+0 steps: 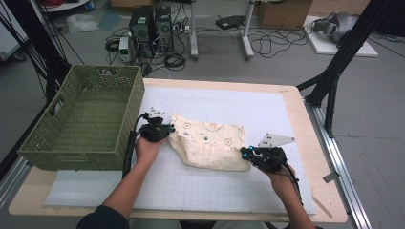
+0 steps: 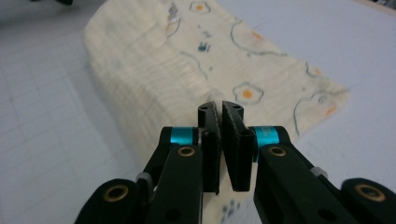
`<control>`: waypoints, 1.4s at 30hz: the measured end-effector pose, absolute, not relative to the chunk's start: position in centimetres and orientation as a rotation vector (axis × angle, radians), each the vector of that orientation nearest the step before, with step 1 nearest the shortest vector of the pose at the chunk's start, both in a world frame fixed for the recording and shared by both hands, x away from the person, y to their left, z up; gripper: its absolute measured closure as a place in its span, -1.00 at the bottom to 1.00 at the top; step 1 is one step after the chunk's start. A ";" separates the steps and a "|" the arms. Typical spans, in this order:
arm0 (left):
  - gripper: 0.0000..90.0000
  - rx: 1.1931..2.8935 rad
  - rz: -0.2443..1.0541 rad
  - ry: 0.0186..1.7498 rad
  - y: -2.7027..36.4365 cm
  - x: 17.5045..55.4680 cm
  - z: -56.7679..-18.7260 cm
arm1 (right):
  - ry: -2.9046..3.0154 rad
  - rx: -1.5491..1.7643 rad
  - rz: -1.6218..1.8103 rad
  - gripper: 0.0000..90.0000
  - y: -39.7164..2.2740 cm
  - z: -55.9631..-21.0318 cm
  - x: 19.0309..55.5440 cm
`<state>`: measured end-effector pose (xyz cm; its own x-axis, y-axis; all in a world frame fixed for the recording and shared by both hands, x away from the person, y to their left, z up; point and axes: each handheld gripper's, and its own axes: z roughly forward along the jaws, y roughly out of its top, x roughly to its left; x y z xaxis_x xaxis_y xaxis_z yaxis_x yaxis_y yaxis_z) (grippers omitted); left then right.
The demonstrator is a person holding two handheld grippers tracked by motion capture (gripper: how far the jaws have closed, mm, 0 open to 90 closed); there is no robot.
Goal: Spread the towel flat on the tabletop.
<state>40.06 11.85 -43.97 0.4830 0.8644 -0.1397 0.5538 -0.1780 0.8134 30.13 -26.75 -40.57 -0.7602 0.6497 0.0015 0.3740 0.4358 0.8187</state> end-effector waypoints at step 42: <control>0.97 1.972 0.417 1.146 11.7 40.5 -44.7 | 2.319 1.153 1.016 0.93 -24.9 -44.5 36.2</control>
